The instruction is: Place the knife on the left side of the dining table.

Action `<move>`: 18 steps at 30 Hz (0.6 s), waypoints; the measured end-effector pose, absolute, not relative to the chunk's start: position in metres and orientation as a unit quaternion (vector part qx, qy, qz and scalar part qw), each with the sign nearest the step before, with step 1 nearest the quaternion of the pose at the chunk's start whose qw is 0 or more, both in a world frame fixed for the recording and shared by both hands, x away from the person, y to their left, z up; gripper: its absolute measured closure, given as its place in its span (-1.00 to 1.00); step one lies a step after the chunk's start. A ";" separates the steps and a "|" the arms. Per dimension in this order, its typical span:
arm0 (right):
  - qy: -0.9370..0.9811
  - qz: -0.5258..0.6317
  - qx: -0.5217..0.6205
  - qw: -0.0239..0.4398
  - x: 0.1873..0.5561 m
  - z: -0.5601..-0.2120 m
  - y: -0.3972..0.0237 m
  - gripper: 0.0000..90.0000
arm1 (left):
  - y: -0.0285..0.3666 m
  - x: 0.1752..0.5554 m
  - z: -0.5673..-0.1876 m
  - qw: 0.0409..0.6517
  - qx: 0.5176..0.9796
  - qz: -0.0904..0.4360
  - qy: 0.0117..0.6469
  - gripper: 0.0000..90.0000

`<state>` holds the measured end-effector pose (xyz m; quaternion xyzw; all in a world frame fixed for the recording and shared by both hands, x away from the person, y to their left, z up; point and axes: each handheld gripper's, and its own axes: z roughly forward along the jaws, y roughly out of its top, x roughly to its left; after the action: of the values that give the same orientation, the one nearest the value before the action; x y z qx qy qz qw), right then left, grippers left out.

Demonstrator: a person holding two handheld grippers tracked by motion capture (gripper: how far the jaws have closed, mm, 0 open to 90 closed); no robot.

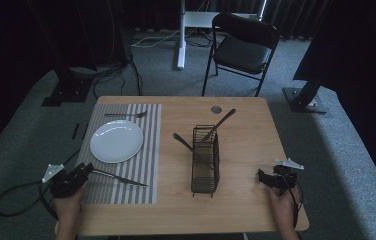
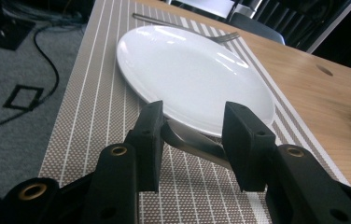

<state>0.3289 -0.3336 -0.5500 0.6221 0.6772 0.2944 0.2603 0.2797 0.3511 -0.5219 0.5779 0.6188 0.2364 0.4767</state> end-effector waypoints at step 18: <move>0.677 0.294 0.622 0.260 0.329 -0.550 -0.334 -0.74 | 0.354 0.291 -0.537 0.406 0.622 0.223 0.631 0.21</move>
<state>0.3288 -0.3336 -0.5500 0.6220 0.6773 0.2944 0.2603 0.2913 0.3543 -0.5372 0.6219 0.6315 0.2230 0.4059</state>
